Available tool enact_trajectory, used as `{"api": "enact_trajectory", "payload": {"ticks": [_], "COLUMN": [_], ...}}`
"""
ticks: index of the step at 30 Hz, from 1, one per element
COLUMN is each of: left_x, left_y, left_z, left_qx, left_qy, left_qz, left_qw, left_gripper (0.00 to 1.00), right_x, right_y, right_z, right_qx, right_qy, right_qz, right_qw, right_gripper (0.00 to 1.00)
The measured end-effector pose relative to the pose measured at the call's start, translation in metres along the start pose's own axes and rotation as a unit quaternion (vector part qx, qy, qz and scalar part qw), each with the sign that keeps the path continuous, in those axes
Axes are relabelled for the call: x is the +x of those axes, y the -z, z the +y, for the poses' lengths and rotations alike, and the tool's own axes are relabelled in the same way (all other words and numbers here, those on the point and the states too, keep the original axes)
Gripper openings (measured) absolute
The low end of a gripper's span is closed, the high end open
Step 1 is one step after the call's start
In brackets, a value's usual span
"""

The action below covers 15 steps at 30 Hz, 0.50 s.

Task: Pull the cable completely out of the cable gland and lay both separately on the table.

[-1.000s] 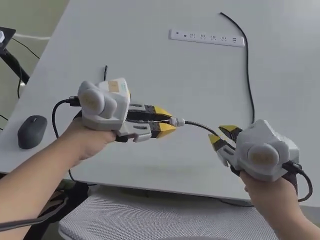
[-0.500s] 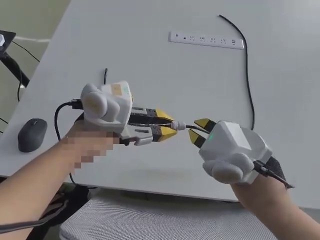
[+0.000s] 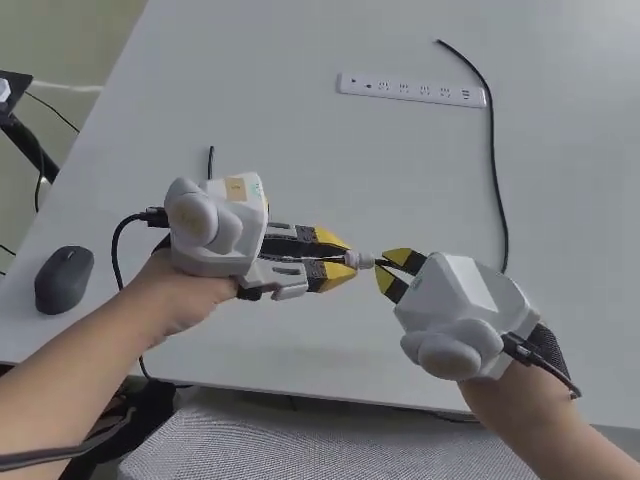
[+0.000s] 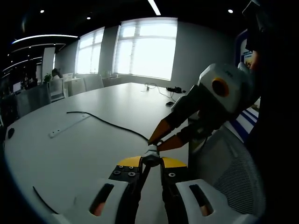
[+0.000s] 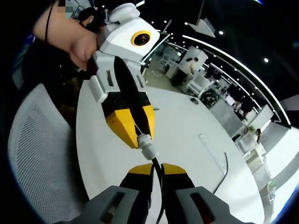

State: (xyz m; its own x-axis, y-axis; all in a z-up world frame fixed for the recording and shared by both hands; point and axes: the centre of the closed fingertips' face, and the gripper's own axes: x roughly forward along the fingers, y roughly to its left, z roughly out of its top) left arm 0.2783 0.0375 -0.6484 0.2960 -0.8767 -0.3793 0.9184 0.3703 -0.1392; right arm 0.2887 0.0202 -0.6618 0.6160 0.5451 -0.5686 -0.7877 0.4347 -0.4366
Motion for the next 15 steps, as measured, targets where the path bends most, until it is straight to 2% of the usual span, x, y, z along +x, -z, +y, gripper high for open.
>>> {"api": "enact_trajectory", "payload": {"ticks": [9,15], "left_x": [0.000,-0.002], "left_y": [-0.003,-0.005], "left_z": [-0.004,-0.007], "left_qx": [0.001,0.006], "left_qy": [0.001,0.005], "left_qz": [0.002,0.000], "left_qw": [1.0000,1.0000], "left_gripper": [0.15,0.15], "right_x": [0.001,-0.001], "right_y": [0.010,0.023], "right_z": [-0.003,-0.007], "right_qx": [0.041,0.086], "right_qy": [0.000,0.004], "right_qz": [0.009,0.020], "right_qw": [0.9991,0.9961], "right_gripper": [0.00,0.00]}}
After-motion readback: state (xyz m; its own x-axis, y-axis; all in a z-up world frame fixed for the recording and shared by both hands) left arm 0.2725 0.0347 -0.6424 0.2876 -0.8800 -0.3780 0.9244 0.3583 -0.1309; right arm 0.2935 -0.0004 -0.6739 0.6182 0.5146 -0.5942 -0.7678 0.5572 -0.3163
